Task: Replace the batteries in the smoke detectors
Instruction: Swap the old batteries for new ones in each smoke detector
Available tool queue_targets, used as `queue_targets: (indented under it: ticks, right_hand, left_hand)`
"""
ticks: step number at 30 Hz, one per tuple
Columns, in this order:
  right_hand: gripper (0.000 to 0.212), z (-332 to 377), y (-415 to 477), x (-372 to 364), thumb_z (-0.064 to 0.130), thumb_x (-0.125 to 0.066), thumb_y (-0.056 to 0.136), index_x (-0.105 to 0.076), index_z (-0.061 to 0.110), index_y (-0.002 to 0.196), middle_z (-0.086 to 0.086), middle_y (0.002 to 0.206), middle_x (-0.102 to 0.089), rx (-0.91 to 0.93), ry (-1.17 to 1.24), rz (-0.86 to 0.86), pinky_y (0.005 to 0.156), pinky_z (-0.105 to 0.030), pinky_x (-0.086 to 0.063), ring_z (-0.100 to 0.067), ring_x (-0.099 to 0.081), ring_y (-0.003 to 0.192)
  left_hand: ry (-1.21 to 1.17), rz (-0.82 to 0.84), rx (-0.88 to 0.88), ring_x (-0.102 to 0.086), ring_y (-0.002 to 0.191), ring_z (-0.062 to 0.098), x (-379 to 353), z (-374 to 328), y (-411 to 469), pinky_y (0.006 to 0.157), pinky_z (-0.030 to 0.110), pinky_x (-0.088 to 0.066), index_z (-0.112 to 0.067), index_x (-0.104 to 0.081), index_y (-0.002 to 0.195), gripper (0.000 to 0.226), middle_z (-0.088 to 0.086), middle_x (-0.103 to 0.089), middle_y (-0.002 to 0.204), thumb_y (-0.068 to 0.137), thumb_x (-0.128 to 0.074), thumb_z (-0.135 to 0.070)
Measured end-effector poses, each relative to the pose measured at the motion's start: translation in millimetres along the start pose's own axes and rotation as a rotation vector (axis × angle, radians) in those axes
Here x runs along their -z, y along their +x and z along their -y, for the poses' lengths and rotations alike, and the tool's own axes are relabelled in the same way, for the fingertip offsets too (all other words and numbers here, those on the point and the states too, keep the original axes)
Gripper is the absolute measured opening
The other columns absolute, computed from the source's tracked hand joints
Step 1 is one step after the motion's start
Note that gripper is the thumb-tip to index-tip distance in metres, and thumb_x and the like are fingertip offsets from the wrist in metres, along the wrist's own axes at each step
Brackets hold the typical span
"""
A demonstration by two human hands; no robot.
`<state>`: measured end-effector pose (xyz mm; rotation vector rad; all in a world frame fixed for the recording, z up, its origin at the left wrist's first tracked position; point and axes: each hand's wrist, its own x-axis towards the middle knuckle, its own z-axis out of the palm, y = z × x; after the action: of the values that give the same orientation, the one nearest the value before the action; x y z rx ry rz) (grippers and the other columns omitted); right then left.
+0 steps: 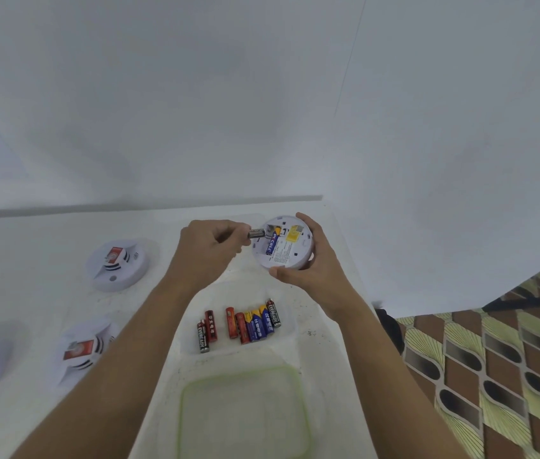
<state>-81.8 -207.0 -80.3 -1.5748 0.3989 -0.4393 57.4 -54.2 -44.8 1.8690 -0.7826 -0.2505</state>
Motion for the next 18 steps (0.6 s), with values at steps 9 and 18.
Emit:
queue_targets:
  ticks: [9,18]
  right_hand:
    - [0.091,6,0,0,-0.009,-0.082,0.074,-0.04,0.027,0.146,0.008,0.131,-0.058,0.016,0.021,0.059,0.085,-0.034,-0.061,-0.012,-0.059,0.122]
    - [0.089,16,3,-3,-0.005,-0.085,0.073,-0.044,0.029,0.144,0.001,0.136,-0.058,0.024,0.024,0.146,0.094,-0.05,-0.058,-0.024,-0.056,0.128]
  left_hand:
    - [-0.088,0.178,0.047,-0.064,0.063,0.006,5,-2,-5,0.064,0.024,-0.052,-0.022,-0.079,0.089,0.009,-0.006,-0.075,0.075,0.082,-0.078,-0.028]
    - [-0.475,0.23,0.181,-0.07,0.098,0.026,9,4,-9,0.078,0.038,-0.058,-0.014,-0.069,0.098,0.031,0.006,-0.072,0.11,0.071,-0.08,-0.024]
